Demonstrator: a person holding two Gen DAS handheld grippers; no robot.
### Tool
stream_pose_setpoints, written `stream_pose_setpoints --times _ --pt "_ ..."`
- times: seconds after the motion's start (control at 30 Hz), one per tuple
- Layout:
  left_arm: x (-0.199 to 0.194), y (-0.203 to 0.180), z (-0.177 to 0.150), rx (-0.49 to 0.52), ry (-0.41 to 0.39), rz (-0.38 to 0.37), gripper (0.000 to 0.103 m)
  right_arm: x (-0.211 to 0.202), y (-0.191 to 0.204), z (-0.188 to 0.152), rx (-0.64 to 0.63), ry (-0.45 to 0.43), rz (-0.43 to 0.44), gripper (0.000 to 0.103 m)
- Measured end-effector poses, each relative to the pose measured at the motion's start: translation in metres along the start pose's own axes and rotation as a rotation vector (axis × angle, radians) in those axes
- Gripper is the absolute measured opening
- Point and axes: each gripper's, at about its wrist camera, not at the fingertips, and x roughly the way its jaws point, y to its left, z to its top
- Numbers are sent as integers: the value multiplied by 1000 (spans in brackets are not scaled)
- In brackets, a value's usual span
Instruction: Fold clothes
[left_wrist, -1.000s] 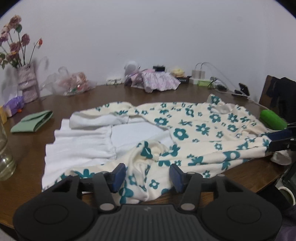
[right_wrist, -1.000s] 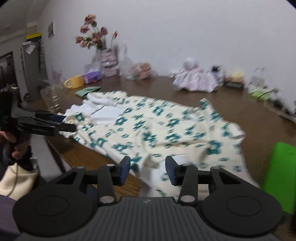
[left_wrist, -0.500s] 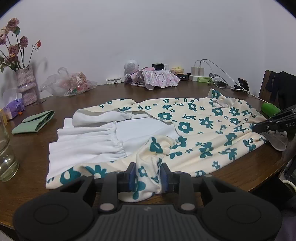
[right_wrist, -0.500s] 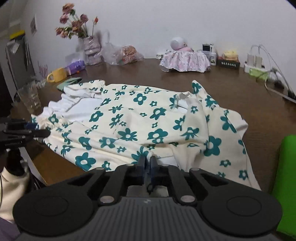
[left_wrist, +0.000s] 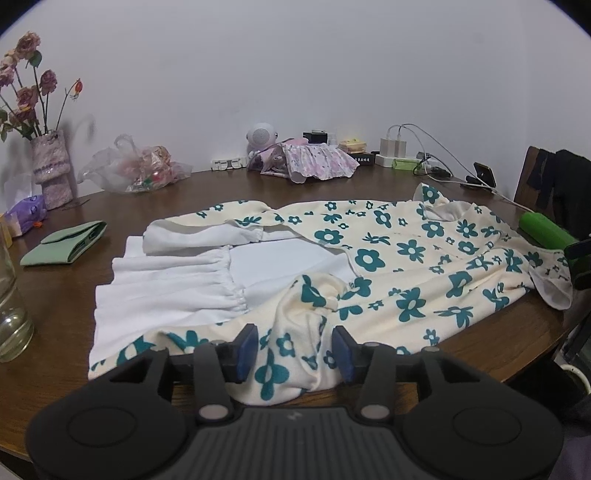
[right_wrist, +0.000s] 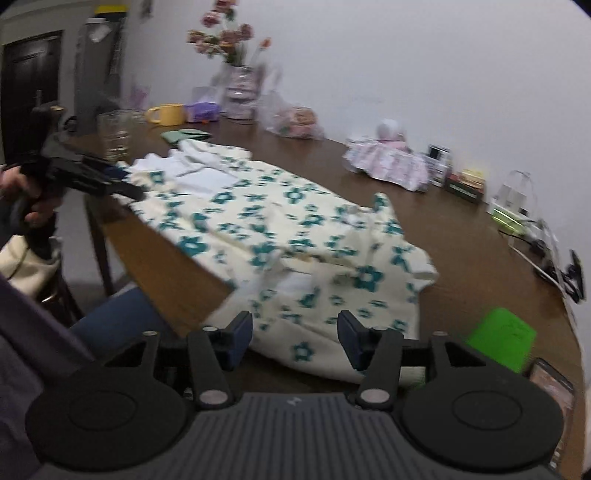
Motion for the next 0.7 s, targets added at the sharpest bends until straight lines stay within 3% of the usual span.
stream_pose_setpoints --times 0.1,0.17,0.2,0.23,0.33,0.4,0.47,0.53,0.63,0.67,0.7 --pt "1 1 -1 -1 -3 -4 43 15 6 -3 -26 43 17 43" --pt "2 2 -1 3 -4 -7 43 21 4 -6 -5 42 48 29" --pt "2 3 -1 4 -5 -9 43 22 1 -4 14 48 61 16" --pt "2 3 -1 6 -6 -10 44 22 0 -2 14 50 52 12" --pt "4 4 -2 12 -8 -14 44 23 -8 11 45 6 0 11" --pt "4 5 -2 15 -7 -19 44 27 -19 20 132 -41 -46 11" --pt "5 5 -2 23 -5 -19 45 42 -31 24 230 -22 -100 12" --pt "5 4 -2 25 -5 -17 46 61 -39 26 305 32 -172 26" --pt "5 3 -2 27 -7 -16 46 72 -17 30 188 53 -285 43" --pt "5 3 -2 27 -9 -17 46 70 -16 30 171 48 -307 57" --pt "5 3 -3 27 -10 -18 46 68 -16 30 158 40 -327 63"
